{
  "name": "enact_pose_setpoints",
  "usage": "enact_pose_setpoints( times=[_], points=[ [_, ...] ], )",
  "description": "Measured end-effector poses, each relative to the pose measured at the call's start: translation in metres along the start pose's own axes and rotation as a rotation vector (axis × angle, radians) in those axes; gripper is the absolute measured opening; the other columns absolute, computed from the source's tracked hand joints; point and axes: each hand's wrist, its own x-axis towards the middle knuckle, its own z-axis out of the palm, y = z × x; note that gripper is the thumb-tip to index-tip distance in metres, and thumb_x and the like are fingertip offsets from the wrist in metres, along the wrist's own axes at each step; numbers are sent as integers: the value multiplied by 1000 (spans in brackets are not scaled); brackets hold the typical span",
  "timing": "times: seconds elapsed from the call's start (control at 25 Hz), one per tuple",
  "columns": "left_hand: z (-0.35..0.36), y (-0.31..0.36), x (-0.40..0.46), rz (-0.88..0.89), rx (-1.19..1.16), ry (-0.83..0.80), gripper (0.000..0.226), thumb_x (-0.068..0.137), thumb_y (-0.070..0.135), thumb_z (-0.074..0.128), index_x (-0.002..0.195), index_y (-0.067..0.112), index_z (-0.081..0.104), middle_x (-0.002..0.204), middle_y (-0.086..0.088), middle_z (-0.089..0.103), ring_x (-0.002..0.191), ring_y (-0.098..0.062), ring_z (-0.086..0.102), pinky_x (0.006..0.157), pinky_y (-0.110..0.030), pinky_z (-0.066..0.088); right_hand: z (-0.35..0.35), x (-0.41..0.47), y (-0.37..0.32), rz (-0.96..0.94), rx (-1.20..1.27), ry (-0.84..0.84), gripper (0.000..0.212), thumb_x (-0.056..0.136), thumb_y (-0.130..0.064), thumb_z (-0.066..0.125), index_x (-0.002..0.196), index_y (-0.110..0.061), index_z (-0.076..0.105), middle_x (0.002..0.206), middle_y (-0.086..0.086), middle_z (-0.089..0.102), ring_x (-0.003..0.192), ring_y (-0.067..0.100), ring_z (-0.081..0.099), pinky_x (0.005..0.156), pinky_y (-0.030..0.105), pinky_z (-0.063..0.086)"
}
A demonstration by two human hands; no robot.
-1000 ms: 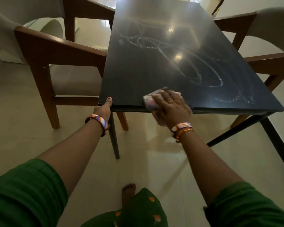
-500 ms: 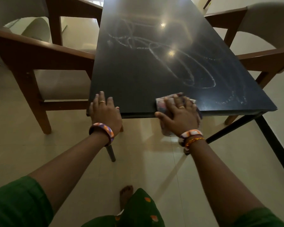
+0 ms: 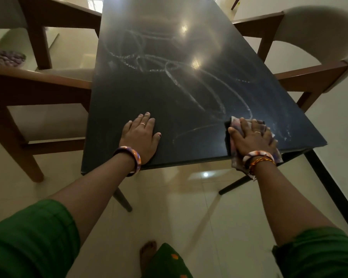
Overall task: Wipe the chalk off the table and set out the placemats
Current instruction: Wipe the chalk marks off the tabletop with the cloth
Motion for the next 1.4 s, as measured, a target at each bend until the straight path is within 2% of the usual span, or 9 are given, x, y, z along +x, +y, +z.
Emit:
enact_pose_setpoints(
  times=[0.12,0.36,0.6,0.68,0.88,1.0,1.24,1.32,1.4],
  points=[
    [3,0,2,0,-26,57,52,99,36,30,146,18,24,155,-1,18,144,-17,15,115,-37,12,17,-8,-30,-36,-52,47,61,94,-64,23,149,-41,10,160,8,4,143,41,-2,112,62,3],
    [3,-4,4,-188,-92,118,49,97,21,37,144,9,28,154,-9,21,143,-23,17,116,-40,14,56,-46,-95,-515,-113,-6,60,92,-66,27,147,-49,10,160,-7,1,145,31,-5,113,57,-1],
    [5,-1,5,-207,-40,110,50,98,22,34,145,9,25,154,-10,20,143,-24,16,116,-40,13,3,11,-10,19,1,-7,60,93,-65,21,148,-45,7,160,6,4,144,37,-2,112,63,2],
    [6,-1,5,-212,-28,103,51,98,22,33,146,9,23,155,-10,18,144,-24,15,116,-40,13,11,-8,-29,-43,-48,-4,60,94,-64,22,148,-45,5,160,7,3,144,39,-4,112,63,1],
    [5,-2,6,-205,-26,91,52,97,22,33,146,8,22,155,-9,18,144,-22,14,116,-40,13,60,-52,-114,-517,-99,-55,58,94,-64,25,147,-49,7,160,-7,-3,144,33,-10,109,61,-5],
    [5,-3,5,-202,-38,104,50,98,22,32,146,9,25,155,-9,20,143,-22,16,116,-39,13,42,-1,-103,-414,-84,-60,57,93,-65,25,146,-51,10,160,-10,0,145,31,-7,110,62,-1],
    [5,2,5,-225,13,98,52,98,22,31,147,8,21,155,-9,18,144,-23,15,116,-40,14,5,35,-16,178,-28,17,59,95,-63,18,149,-43,7,160,4,-1,144,40,-6,108,69,1],
    [4,3,6,-226,15,93,52,97,22,29,147,8,20,155,-9,17,144,-23,13,116,-40,13,21,16,-50,93,-66,22,59,95,-62,18,150,-42,6,160,8,0,143,42,-5,108,69,1],
    [4,2,6,-227,16,87,53,97,22,29,147,8,20,156,-9,16,144,-22,13,116,-40,13,47,-7,-101,-153,-84,-7,59,95,-62,20,149,-43,6,160,7,-1,143,41,-7,108,68,-3]
  ],
)
